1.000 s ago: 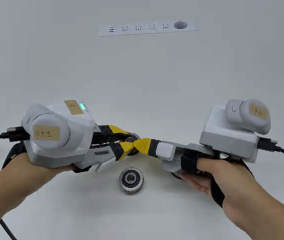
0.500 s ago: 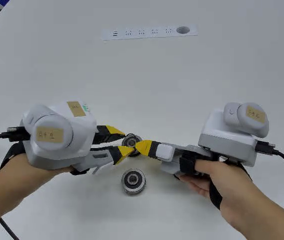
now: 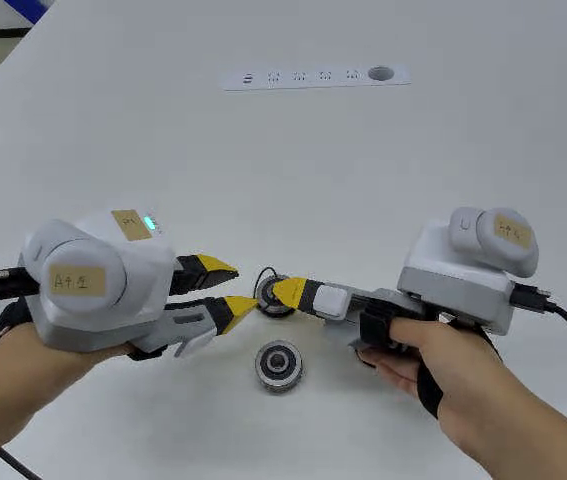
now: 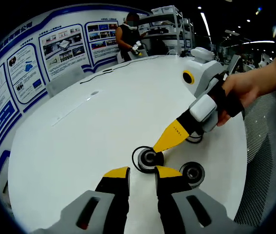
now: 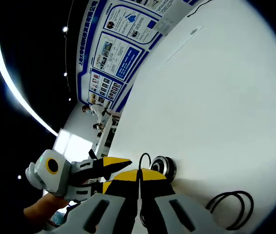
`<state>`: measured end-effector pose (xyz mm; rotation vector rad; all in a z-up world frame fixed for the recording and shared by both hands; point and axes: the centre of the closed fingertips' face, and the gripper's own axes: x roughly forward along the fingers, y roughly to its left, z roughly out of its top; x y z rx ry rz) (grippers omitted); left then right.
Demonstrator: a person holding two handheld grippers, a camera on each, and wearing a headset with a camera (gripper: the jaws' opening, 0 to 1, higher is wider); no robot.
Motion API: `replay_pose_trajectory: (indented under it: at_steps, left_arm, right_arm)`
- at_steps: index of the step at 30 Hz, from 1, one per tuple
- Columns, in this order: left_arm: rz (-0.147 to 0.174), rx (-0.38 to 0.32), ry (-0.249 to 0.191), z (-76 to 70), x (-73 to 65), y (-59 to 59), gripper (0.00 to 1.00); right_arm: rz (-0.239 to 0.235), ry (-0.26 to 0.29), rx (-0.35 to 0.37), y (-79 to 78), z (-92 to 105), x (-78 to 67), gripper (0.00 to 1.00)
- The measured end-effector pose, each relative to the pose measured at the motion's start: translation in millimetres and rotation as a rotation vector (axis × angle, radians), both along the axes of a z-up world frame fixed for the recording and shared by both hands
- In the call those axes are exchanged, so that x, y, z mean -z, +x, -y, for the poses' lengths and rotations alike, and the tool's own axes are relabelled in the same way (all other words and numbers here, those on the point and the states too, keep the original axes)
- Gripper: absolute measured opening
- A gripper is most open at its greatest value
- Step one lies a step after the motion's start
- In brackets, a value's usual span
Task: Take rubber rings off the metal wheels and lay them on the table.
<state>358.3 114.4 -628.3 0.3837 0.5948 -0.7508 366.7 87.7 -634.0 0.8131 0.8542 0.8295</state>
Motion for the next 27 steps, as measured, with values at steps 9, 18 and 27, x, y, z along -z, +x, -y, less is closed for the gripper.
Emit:
replay_pose_trajectory:
  at_steps: [9, 18, 27]
  left_arm:
    - [0.022, -0.026, -0.001, -8.1, -9.7, -0.4, 0.22]
    - [0.033, -0.035, -0.023, -3.4, -13.9, -3.3, 0.21]
    - [0.038, -0.021, -0.027, 4.5, -16.0, -9.5, 0.21]
  right_arm:
    - [0.003, 0.052, 0.072, 9.6, 21.3, -20.3, 0.02]
    - [-0.056, 0.03, 0.142, -7.1, 74.0, -4.8, 0.02]
    - [-0.101, -0.001, 0.167, -30.3, 96.0, 11.9, 0.02]
